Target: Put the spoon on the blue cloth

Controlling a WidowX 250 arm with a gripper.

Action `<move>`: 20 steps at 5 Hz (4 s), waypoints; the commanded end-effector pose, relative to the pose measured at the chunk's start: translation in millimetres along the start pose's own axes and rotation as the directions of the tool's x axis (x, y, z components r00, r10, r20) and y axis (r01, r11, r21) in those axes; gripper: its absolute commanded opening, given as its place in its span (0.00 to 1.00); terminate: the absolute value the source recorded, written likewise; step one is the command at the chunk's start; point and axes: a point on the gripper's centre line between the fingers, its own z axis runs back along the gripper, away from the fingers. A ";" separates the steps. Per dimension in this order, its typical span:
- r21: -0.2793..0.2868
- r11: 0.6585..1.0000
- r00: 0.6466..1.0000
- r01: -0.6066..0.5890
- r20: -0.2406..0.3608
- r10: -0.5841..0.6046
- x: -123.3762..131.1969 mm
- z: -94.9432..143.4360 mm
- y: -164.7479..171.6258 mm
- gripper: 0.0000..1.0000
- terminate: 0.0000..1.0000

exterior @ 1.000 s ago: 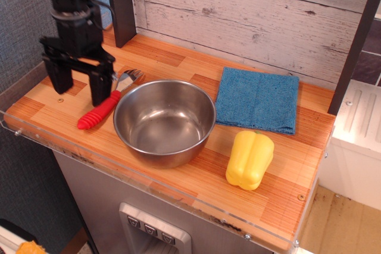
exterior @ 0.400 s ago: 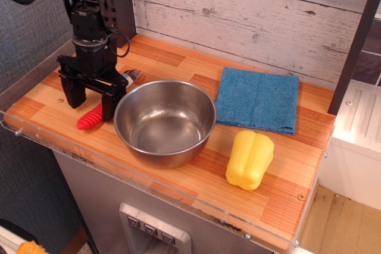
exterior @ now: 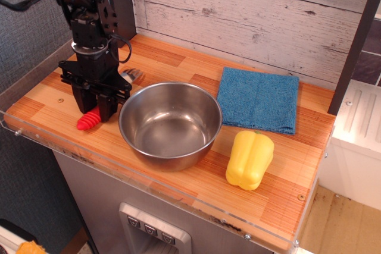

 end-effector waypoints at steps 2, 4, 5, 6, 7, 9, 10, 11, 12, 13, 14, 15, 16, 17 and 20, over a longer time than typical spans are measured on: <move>-0.018 0.998 0.991 -0.060 0.120 0.061 -3.7 65.1 24.0 0.00 0.00; -0.151 0.989 0.977 -0.008 0.209 0.039 35.8 116.9 -32.1 0.00 0.00; -0.188 0.981 0.969 0.054 0.248 -0.005 61.2 128.7 -81.9 0.00 0.00; -0.160 0.987 0.961 0.004 0.274 0.040 78.6 135.8 -132.0 0.00 0.00; -0.184 0.982 0.958 -0.050 0.268 0.099 84.6 129.4 -165.0 0.00 0.00; -0.207 0.972 0.972 -0.110 0.183 0.149 74.0 95.6 -185.8 0.00 0.00; -0.212 0.972 0.981 -0.101 0.140 0.133 72.8 75.7 -188.4 0.00 0.00; -0.208 0.977 0.990 -0.050 0.118 0.076 72.5 75.6 -189.9 1.00 0.00; -0.210 0.977 0.988 -0.022 0.148 0.054 74.7 83.6 -189.5 1.00 0.00; -0.204 0.978 0.980 0.052 0.199 -0.011 74.8 105.4 -184.2 1.00 0.00; -0.187 0.975 0.966 0.116 0.250 -0.067 68.1 137.8 -159.0 1.00 0.00; -0.161 0.972 0.959 0.170 0.256 -0.125 64.5 146.1 -134.0 1.00 0.00; -0.168 0.967 0.963 0.194 0.219 -0.156 56.8 146.7 -112.6 1.00 0.00; -0.189 0.964 0.968 0.187 0.202 -0.148 50.4 143.6 -100.8 1.00 0.00; -0.189 0.961 0.968 0.201 0.187 -0.166 45.4 139.3 -93.8 1.00 1.00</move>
